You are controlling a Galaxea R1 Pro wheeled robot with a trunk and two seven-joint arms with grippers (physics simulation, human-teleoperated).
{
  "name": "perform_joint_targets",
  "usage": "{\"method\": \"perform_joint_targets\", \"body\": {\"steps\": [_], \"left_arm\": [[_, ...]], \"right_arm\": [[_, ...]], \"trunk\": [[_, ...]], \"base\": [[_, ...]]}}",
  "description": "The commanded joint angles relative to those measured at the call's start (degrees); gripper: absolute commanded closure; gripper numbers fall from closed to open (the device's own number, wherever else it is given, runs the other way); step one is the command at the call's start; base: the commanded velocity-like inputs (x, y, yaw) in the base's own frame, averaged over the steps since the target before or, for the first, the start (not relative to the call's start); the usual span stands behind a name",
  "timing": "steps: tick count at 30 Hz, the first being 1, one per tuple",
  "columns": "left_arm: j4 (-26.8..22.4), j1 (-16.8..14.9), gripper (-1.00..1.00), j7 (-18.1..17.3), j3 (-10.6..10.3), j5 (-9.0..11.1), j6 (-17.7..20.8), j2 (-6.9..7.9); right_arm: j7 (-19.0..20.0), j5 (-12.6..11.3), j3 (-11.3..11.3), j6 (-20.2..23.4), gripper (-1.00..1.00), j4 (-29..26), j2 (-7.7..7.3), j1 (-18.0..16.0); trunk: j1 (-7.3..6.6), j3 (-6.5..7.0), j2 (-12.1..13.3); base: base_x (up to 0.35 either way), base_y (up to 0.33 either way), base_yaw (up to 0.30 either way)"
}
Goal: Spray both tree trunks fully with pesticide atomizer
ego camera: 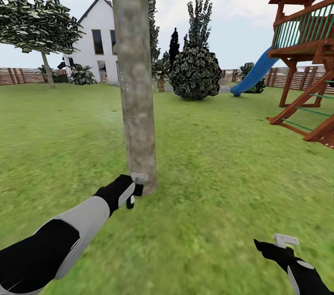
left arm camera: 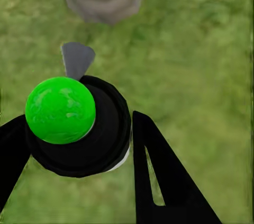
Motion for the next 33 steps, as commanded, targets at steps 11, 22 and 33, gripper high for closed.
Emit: {"method": "perform_joint_targets", "body": {"steps": [11,22,33], "left_arm": [[-7.03,-1.32,1.00,0.09,0.14,0.01,5.19,8.60],[-18.28,-2.68,1.00,-0.51,0.26,0.48,15.26,10.49],[-18.64,-2.69,1.00,-3.55,1.99,0.44,2.84,12.24]], "right_arm": [[0.00,0.00,0.00,0.00,-1.00,0.04,0.00,0.03],[0.09,0.00,0.34,0.01,-1.00,0.00,0.00,0.01],[0.09,0.00,0.44,0.00,-1.00,0.06,0.00,0.00]], "trunk": [[0.00,-0.01,0.00],[0.00,-0.01,0.00],[0.00,-0.01,0.00]], "base": [[-0.001,-0.001,0.000],[0.000,0.000,-0.104],[0.000,0.000,-0.001]]}}
